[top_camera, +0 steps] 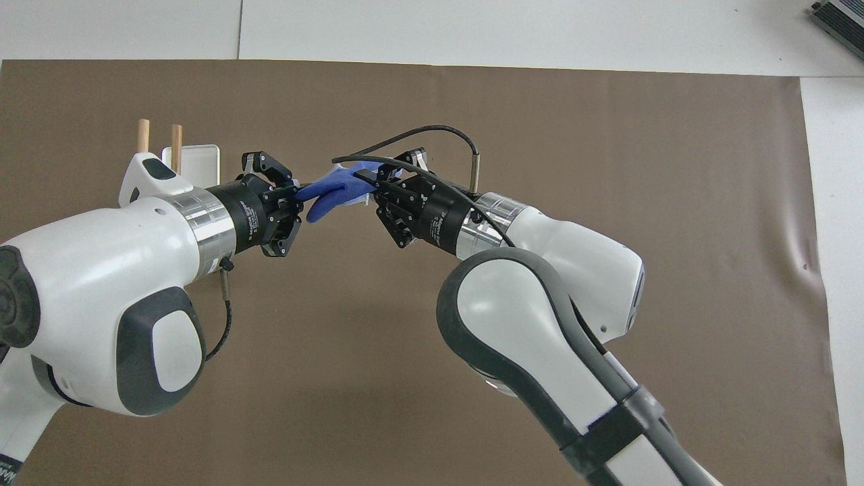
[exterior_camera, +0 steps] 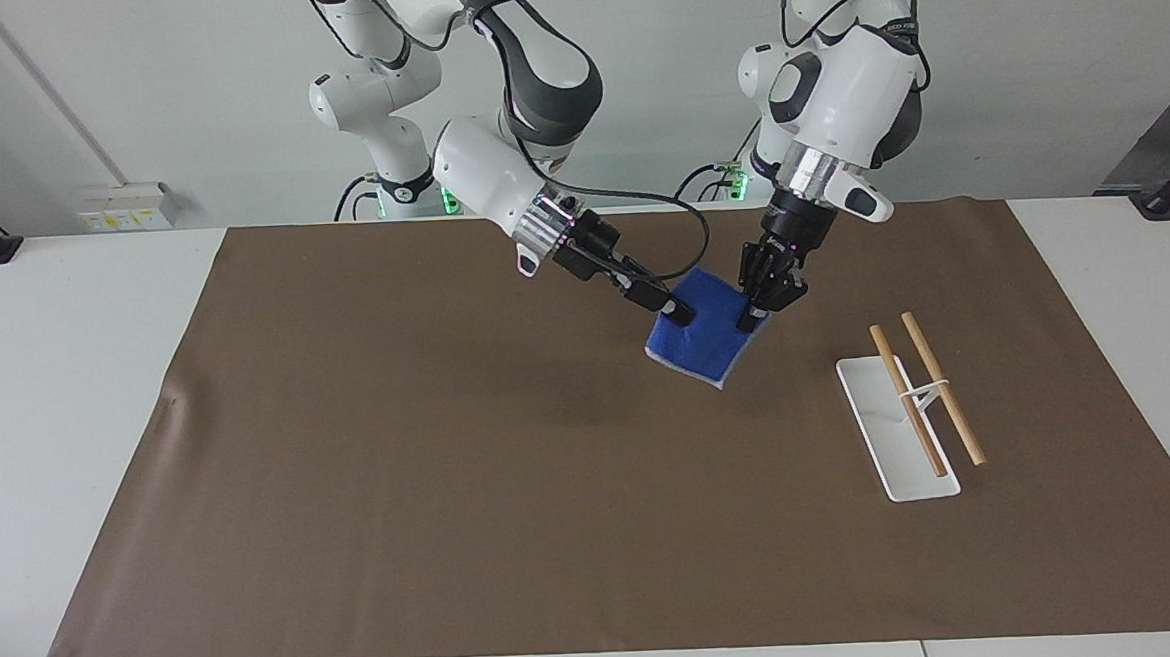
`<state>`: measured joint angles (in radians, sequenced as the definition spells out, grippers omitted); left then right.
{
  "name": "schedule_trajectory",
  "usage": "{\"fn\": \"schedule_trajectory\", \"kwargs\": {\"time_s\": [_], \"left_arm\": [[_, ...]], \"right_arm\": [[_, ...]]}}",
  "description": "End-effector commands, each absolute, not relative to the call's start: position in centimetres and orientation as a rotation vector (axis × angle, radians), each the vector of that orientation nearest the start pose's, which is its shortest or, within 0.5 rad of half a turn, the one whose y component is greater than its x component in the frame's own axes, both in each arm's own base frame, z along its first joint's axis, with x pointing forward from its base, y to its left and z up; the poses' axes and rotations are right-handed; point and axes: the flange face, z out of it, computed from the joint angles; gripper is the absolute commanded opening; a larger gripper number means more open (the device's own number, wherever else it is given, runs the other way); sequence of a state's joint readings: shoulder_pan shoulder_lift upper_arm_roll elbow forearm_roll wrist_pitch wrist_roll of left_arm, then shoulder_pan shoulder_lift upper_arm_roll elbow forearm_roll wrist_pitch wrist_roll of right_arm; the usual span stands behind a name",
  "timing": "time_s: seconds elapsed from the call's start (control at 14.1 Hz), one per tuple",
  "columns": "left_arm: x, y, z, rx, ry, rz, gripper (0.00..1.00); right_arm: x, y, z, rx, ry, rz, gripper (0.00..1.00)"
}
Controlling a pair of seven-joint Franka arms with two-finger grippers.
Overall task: Right arm passes towel to left arm to hang
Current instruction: 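Close the left gripper on the towel beside the right gripper, then open the right gripper and pull the towel back with the left gripper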
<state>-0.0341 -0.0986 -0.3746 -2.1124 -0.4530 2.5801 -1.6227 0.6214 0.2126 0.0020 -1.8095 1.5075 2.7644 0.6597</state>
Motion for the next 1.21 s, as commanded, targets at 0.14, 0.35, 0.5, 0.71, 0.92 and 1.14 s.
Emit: {"fn": "schedule_trajectory", "kwargs": {"time_s": [0.14,0.35,0.5,0.71,0.92,1.14], "left_arm": [[52.0,-22.2,51.7,1.955,1.555,0.119,0.00],[52.2,-22.3,51.9,2.005,1.491,0.152,0.00],[52.6,-22.5,52.7,2.035,1.429,0.182,0.00],[53.5,-22.7,53.5,2.121,1.273,0.246,0.00],[53.4,-23.4,54.1,2.219,1.099,0.307,0.00],[53.4,-23.5,54.0,2.253,1.045,0.324,0.00]], "right_arm": [[55.5,34.6,47.7,-1.575,1.238,0.147,0.00],[55.5,34.5,47.6,-1.577,1.239,0.145,0.51],[55.6,34.4,47.6,-1.598,1.221,0.120,1.00],[55.7,33.2,47.1,-1.701,1.123,-0.044,1.00],[56.3,31.8,46.3,-1.895,0.931,-0.246,1.00],[58.0,29.2,46.2,-2.046,0.763,-0.409,1.00]]}}
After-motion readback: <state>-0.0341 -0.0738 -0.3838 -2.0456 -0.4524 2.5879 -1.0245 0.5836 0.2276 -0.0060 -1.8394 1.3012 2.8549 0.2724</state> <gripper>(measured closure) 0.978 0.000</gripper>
